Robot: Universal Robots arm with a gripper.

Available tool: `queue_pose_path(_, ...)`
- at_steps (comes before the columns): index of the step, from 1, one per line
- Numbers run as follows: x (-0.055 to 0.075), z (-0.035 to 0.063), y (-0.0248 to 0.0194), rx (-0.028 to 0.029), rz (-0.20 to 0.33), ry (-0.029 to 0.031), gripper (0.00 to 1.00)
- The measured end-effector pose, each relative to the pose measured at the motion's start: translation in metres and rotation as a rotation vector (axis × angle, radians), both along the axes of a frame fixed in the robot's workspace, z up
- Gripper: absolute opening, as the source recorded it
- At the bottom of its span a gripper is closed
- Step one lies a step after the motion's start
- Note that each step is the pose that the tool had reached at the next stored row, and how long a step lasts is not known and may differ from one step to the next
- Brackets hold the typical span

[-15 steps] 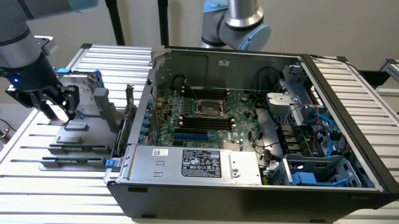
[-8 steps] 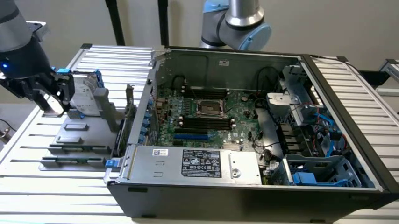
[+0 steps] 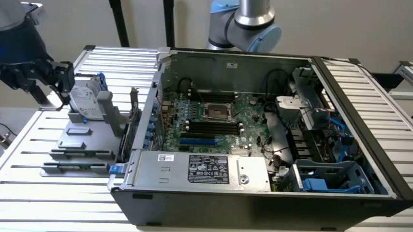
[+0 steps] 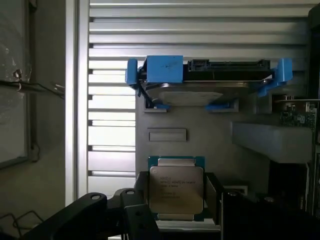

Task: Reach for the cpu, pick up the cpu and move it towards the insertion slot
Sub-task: 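Pick up the cpu and move it towards the insertion slot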

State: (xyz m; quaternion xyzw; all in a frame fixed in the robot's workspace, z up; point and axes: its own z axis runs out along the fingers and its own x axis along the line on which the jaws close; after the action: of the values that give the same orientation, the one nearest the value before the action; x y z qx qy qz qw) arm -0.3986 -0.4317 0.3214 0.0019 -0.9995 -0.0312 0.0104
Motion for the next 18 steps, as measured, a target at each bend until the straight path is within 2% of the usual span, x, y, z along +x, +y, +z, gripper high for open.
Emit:
queue_pose_path(10, 0.045, 0.0455, -0.0044, 0.0049, 0.000, 0.0032, 0.54)
queue_pose_path(14, 0.063, 0.0589, -0.0047, 0.0077, 0.000, 0.0046, 0.54)
queue_pose_path(18, 0.082, 0.0664, -0.0047, 0.0117, 0.000, 0.0052, 0.54)
